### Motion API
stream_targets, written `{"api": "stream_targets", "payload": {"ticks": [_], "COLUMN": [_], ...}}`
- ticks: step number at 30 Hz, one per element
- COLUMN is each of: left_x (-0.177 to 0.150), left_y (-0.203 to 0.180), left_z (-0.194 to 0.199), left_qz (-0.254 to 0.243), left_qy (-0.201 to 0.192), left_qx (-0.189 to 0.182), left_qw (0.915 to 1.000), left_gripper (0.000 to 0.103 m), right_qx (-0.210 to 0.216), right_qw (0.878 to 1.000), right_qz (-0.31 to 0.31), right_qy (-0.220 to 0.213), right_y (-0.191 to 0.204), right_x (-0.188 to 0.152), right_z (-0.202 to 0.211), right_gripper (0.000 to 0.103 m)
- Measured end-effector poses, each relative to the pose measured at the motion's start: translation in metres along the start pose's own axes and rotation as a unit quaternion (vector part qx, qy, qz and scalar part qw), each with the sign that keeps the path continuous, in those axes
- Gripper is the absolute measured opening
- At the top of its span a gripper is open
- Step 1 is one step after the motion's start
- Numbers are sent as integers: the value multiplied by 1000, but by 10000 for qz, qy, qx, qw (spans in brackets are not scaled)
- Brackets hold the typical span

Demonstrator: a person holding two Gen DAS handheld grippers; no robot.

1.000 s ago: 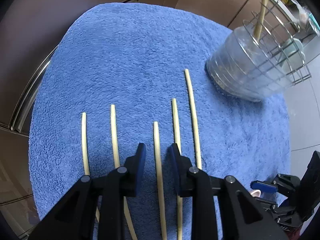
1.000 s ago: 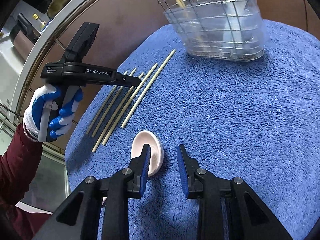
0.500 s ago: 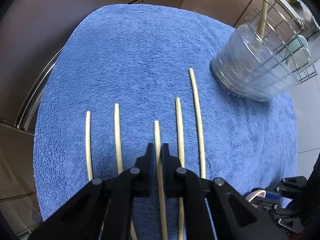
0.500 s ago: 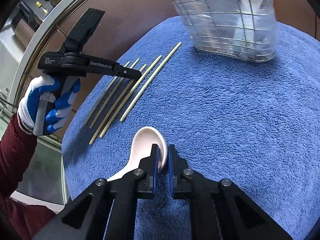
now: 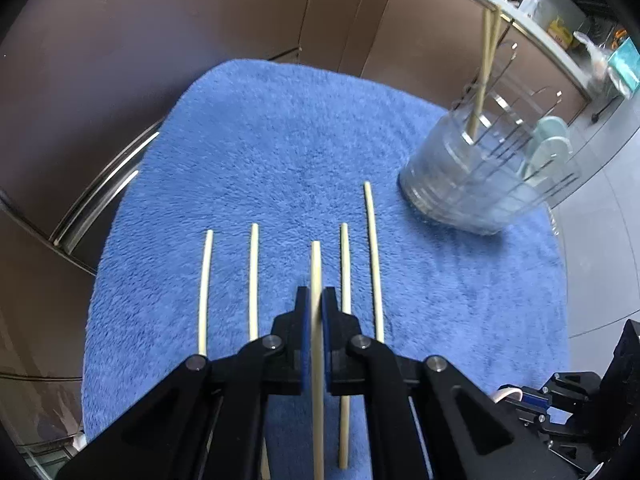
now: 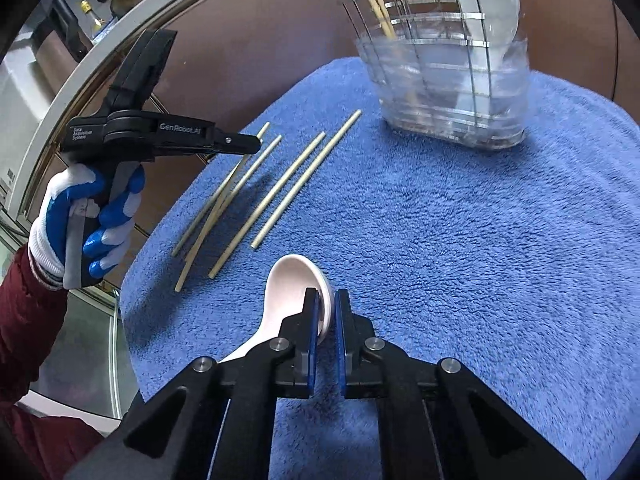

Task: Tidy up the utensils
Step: 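Grasp the pink spoon with the right tool while the left tool grasps a chopstick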

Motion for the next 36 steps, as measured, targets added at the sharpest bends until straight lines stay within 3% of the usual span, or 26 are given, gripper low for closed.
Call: {"api": "stream_targets", "payload": {"ticks": [18,36], "left_x": [-20,-36], "left_y": [2,0], "left_z": [93,173], "left_qz": [198,225], "left_qy": [-954,-1953], "left_qx": [-322,-499], "left_qw": [9947,9792], "left_gripper": [5,5], "right_qx": [-630,-1357], "right_qw": [9955,9788], "right_qz": [179,425], "right_qy": [-682,-1472], "right_y": [42,76], "right_x": [-6,0], "right_z": [59,128], "right_gripper": [7,7]}}
Point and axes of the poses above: each gripper's, at about its wrist camera, not at the fingertips, and z roughly against the way its jaws point, y to its left, x to its top, the point moved 3 cm from there along -z, roughly the way its jaws point, and after that the axes turned 9 degrees about -y, right-handed, at the moved point
